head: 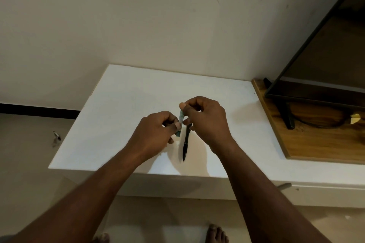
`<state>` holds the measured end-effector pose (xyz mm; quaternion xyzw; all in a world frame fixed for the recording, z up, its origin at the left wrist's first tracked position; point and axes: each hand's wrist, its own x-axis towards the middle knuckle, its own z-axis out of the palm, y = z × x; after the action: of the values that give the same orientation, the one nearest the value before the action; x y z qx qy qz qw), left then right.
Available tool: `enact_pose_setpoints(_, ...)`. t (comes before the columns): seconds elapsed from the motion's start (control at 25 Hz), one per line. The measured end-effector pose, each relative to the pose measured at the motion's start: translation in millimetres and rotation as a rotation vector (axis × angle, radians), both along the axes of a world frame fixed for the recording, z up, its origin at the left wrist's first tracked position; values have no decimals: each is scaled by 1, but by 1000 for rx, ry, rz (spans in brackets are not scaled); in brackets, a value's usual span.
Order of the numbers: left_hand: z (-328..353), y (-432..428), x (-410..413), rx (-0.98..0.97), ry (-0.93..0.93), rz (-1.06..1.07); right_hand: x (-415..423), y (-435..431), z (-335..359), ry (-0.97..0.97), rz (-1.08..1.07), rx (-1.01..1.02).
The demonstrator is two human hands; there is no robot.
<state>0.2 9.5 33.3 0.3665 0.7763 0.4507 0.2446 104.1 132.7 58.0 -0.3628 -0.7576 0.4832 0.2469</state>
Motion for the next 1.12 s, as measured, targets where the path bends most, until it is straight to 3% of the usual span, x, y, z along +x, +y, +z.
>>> enact_pose_setpoints(0.36, 2, -2, -4, 112, -73, 82, -2, -10, -2, 42, 3, -128)
enact_pose_setpoints(0.52, 0, 0, -2, 79, -18, 61, -3, -8, 1, 60, -173, -24)
enact_pose_setpoints(0.6, -3, 1, -1, 70, -23, 59, 0, 2, 6, 96, -204, -78)
enact_pose_setpoints(0.84, 0, 1, -4, 206, -296, 69, 5, -2, 4, 28, -36, -154)
enact_pose_setpoints(1.12, -3, 2, -5, 217, -150, 154, 2, -5, 5, -16, 28, -314)
